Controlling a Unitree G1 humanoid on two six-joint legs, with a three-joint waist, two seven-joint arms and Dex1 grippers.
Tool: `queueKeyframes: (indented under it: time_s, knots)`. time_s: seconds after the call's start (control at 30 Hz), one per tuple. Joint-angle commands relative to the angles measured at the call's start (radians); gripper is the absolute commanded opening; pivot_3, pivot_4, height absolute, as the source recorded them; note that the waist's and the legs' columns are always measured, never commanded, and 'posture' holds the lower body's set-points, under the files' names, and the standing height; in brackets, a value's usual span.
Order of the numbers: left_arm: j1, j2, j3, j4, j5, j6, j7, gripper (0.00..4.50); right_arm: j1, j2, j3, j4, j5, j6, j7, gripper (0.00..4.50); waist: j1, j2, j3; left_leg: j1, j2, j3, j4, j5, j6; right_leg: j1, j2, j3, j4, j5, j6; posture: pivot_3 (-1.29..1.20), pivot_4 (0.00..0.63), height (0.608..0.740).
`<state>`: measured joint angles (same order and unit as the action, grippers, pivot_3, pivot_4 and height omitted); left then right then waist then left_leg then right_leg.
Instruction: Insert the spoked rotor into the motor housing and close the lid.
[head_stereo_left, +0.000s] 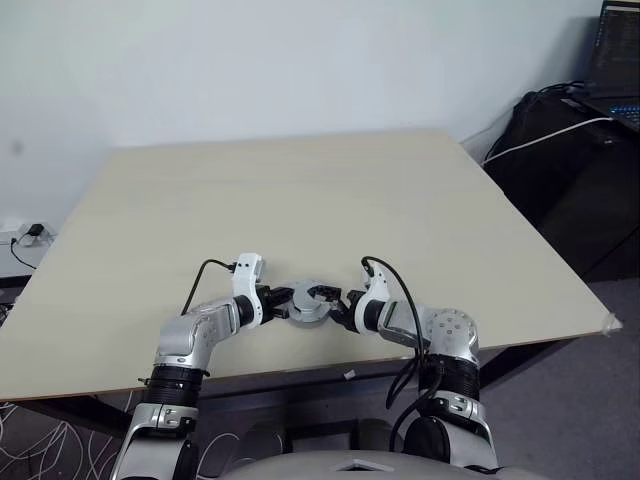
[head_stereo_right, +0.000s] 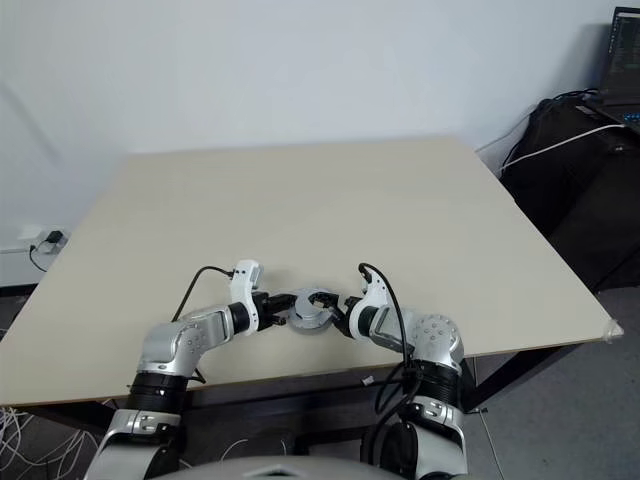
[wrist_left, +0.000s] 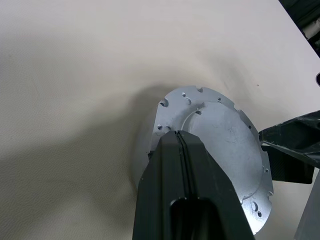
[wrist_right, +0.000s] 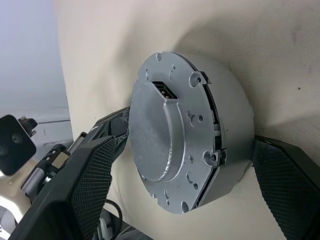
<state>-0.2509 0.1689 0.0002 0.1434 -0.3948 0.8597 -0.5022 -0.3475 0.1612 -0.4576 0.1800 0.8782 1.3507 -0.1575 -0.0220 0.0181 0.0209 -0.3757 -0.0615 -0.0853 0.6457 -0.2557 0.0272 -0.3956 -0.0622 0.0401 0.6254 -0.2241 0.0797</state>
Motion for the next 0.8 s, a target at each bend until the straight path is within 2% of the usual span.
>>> queueKeyframes:
  time_s: [0.03,0.43,0.53,0.7,0.73,0.8]
  knots:
    - [0.013,-0.006,-0.036,0.029,0.014,0.021,0.004,0.0,-0.017,0.131,0.018,0.022,0.063,0.005,0.04,4.49,-0.002,0.0,0.0,0.0,0.0,0.0,0.0,0.0,0.0,0.0,0.0,0.0,0.0,0.0,0.0,0.0,0.0,0.74]
    - [0.019,-0.005,-0.033,0.018,0.015,0.026,0.006,0.0,-0.016,0.124,0.016,0.062,0.125,-0.043,0.105,4.49,-0.004,0.0,0.002,-0.001,0.0,0.0,-0.002,0.001,0.001,-0.002,0.0,0.0,0.0,0.001,0.001,0.0,0.0,0.74]
    - [0.02,-0.005,-0.032,0.017,0.015,0.026,0.008,0.0,-0.014,0.122,0.021,0.059,0.126,-0.049,0.102,3.89,-0.005,0.0,0.003,-0.001,0.0,0.0,-0.002,0.0,0.001,-0.002,0.0,0.0,0.0,0.001,0.001,0.0,0.0,0.74]
    - [0.022,-0.006,-0.031,0.016,0.011,0.026,0.01,0.0,-0.009,0.119,0.026,0.051,0.121,-0.064,0.09,2.3,-0.005,0.001,0.004,-0.001,0.0,0.0,-0.002,0.0,0.001,-0.002,0.0,0.0,0.0,0.001,0.001,0.0,0.0,0.74]
    - [0.022,-0.006,-0.031,0.016,0.011,0.026,0.011,0.0,-0.007,0.118,0.029,0.049,0.121,-0.066,0.086,2.1,-0.005,0.001,0.004,-0.001,0.0,0.0,-0.002,0.0,0.001,-0.002,0.0,0.0,0.0,0.001,0.001,0.0,0.0,0.74]
    - [0.025,-0.006,-0.031,0.014,0.01,0.025,0.011,0.0,-0.001,0.116,0.033,0.044,0.123,-0.068,0.083,2.09,-0.005,0.001,0.004,-0.001,0.0,0.0,-0.002,0.0,0.001,-0.002,0.0,0.0,0.0,0.001,0.001,0.0,0.0,0.74]
